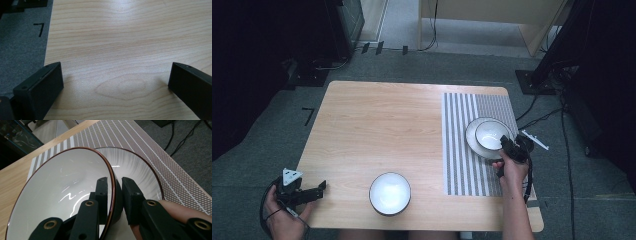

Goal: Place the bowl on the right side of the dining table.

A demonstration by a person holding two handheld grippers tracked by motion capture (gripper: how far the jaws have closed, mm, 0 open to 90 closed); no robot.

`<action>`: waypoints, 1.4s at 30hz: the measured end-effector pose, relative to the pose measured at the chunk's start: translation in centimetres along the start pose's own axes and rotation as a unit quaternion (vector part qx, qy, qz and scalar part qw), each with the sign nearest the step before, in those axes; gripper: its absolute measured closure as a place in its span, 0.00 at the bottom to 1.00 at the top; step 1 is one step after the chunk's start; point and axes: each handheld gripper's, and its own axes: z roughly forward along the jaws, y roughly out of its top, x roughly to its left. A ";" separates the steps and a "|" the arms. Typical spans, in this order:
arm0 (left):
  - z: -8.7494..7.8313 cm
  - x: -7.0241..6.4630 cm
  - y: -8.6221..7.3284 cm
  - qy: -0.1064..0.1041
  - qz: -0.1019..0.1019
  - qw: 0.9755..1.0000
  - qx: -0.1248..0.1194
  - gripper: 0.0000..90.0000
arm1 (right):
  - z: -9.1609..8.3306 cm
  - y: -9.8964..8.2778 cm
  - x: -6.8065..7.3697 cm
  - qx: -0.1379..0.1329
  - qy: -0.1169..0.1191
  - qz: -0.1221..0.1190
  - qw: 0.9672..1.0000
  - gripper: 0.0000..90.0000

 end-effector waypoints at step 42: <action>0.0 0.0 0.0 0.000 0.000 1.000 0.000 0.00 | -1.8 -0.1 0.2 -0.020 0.086 -0.079 0.993 0.00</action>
